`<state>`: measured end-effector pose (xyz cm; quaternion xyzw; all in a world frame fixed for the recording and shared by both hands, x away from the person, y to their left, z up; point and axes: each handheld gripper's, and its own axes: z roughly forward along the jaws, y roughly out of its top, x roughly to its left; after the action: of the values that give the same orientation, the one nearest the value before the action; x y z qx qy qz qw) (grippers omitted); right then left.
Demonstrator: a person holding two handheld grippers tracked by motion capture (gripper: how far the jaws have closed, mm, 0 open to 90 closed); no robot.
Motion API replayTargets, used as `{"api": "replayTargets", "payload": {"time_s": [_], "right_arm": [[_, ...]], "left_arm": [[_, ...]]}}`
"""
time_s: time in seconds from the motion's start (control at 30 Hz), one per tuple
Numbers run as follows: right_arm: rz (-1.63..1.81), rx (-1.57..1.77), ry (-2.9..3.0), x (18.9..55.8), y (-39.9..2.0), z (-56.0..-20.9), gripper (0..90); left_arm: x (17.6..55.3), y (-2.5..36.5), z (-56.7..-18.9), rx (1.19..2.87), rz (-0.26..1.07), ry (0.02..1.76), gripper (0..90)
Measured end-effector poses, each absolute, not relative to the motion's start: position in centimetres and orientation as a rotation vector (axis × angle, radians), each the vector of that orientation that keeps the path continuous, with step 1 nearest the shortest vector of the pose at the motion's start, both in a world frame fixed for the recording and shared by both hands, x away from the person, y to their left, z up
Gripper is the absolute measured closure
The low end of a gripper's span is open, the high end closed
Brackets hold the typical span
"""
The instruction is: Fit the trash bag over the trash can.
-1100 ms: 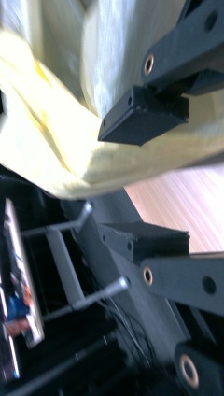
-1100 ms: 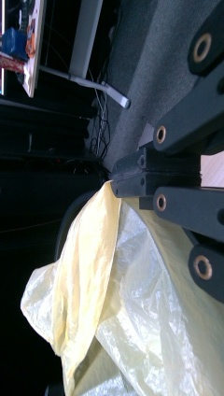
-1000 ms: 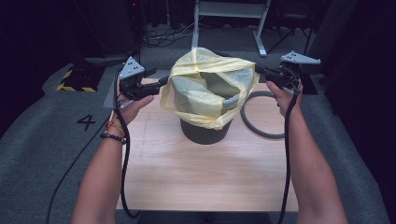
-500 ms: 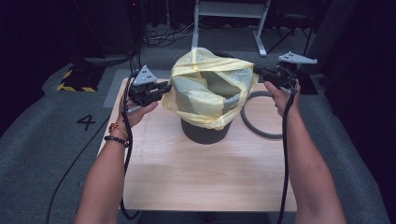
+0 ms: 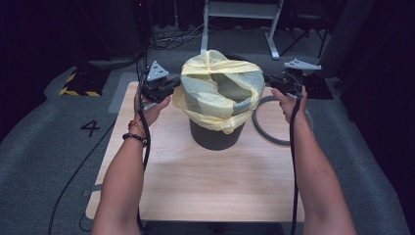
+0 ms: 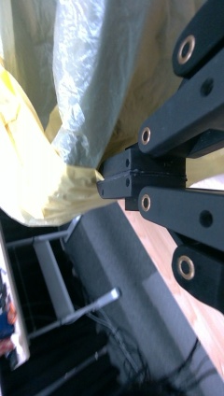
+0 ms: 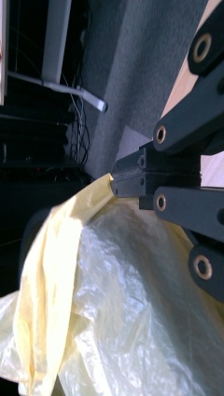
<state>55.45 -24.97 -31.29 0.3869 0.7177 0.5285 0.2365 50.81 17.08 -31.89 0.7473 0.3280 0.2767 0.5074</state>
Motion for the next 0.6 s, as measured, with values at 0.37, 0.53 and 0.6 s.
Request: {"api": "replayTargets", "payload": {"time_s": [0.37,0.53,0.6], "right_arm": [[1.531,1.074,2.007,56.6,-23.5,-32.8,90.0],[1.492,1.065,2.025,56.8,-22.9,-33.7,90.0],[1.534,1.064,2.023,56.8,-23.1,-34.0,90.0]], "left_arm": [[52.7,16.1,-32.5,1.743,0.657,0.853,90.0],[53.9,15.7,-32.7,1.735,0.635,0.879,90.0],[54.0,15.8,-32.8,1.732,0.615,0.871,90.0]]}}
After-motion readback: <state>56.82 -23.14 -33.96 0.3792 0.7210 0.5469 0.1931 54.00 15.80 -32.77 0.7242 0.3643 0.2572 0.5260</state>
